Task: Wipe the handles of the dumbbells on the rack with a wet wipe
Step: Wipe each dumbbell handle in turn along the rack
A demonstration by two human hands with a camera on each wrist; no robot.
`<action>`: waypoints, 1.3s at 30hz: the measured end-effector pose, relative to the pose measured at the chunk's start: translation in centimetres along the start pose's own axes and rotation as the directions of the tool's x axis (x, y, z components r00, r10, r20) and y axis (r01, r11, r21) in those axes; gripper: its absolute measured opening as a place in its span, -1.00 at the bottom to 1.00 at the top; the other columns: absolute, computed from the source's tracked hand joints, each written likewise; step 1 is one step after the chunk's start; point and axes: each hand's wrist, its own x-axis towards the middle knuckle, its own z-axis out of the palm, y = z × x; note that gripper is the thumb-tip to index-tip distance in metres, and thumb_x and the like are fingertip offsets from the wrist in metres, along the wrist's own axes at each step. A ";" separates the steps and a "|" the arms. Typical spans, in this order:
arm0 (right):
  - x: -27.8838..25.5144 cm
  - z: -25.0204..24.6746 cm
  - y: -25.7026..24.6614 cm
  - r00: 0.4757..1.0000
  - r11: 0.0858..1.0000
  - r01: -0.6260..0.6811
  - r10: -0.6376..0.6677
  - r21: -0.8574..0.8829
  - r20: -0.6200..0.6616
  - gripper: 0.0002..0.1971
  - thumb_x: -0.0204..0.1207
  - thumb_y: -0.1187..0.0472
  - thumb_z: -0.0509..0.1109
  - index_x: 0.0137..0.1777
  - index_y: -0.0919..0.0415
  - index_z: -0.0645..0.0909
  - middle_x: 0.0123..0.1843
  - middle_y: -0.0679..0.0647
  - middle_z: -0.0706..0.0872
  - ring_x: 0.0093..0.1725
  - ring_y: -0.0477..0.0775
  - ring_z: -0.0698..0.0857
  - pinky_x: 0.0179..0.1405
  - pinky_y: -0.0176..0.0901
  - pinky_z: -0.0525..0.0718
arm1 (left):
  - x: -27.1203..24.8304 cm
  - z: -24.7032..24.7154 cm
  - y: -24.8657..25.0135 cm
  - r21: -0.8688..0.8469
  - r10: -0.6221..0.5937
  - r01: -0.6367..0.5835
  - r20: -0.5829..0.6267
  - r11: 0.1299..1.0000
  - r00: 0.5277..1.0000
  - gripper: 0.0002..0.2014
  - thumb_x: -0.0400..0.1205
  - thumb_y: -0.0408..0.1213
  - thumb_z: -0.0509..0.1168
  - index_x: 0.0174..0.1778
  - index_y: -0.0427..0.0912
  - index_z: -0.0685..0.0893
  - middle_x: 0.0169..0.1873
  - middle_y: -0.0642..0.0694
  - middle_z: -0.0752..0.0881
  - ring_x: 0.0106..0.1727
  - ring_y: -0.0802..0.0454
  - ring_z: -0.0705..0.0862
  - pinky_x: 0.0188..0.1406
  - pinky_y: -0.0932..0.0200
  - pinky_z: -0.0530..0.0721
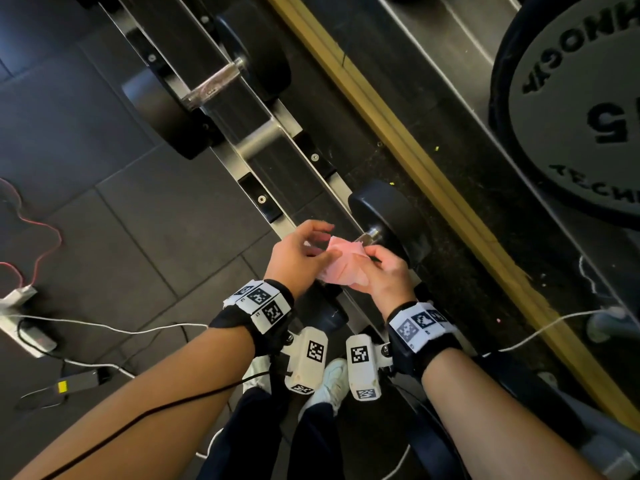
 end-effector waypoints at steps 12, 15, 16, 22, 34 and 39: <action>0.1 -1.0 -1.0 0.995 0.982 0.094 -0.086 -0.164 0.051 -0.95 0.48 0.17 0.53 -0.17 0.02 0.71 -0.20 -0.07 0.81 -0.12 -0.10 0.79 -0.19 -0.23 0.67 | -0.1 -1.7 0.7 0.110 0.009 -0.011 0.021 0.994 1.000 -0.85 0.61 -0.21 0.44 -0.24 0.13 0.72 -0.18 0.16 0.76 -0.11 0.22 0.73 -0.19 0.40 0.66; 0.4 -1.0 -1.5 0.997 1.000 0.022 -0.021 0.009 -0.072 -0.92 0.43 0.17 0.53 -0.12 0.01 0.72 -0.10 0.04 0.81 -0.02 0.10 0.78 -0.06 0.01 0.76 | -0.3 -2.0 0.8 0.190 -0.001 -0.008 0.050 0.982 0.999 -0.84 0.63 -0.18 0.41 -0.24 0.14 0.63 -0.24 0.13 0.72 -0.20 0.21 0.68 -0.32 0.46 0.48; 0.5 -1.0 -1.7 0.993 1.000 0.014 -0.011 0.020 -0.120 -0.89 0.41 0.14 0.54 -0.08 -0.01 0.71 -0.08 0.03 0.80 -0.02 0.07 0.77 -0.08 -0.07 0.77 | -0.3 -2.0 0.8 0.208 -0.013 0.002 0.047 0.978 0.999 -0.84 0.63 -0.18 0.41 -0.22 0.15 0.62 -0.24 0.13 0.71 -0.21 0.22 0.66 -0.35 0.48 0.47; 1.3 0.0 -2.9 0.995 0.984 0.088 -0.095 -0.158 -0.038 -0.82 0.50 0.19 0.48 -0.10 -0.17 0.62 -0.08 -0.11 0.77 0.00 -0.04 0.76 -0.09 -0.13 0.74 | -0.8 -1.3 1.8 0.070 0.001 -0.009 0.105 0.997 0.994 -0.74 0.60 -0.26 0.47 0.06 0.22 0.66 -0.27 0.19 0.80 -0.09 0.22 0.76 0.04 0.27 0.69; -0.1 0.0 -2.0 0.999 0.995 -0.009 0.013 0.095 -0.036 -0.44 0.50 0.34 0.50 0.38 -0.17 0.44 0.08 -0.09 0.72 -0.14 -0.40 0.74 -0.41 -0.51 0.65 | -0.7 -0.2 1.2 -0.188 -0.109 0.091 -0.089 0.978 0.990 -0.50 0.69 -0.43 0.32 -0.17 0.40 0.83 -0.01 -0.01 0.81 0.09 -0.10 0.77 0.20 -0.10 0.74; -0.4 0.0 -2.4 0.999 0.980 -0.014 0.007 0.197 0.033 -0.35 0.45 0.44 0.51 0.36 -0.22 0.43 0.13 -0.06 0.75 -0.03 -0.25 0.78 -0.25 -0.36 0.75 | -1.0 -0.5 2.0 -0.093 -0.077 0.072 -0.058 0.993 0.995 -0.70 0.59 -0.30 0.48 -0.03 0.31 0.79 -0.11 -0.04 0.80 -0.15 -0.04 0.78 -0.11 0.12 0.80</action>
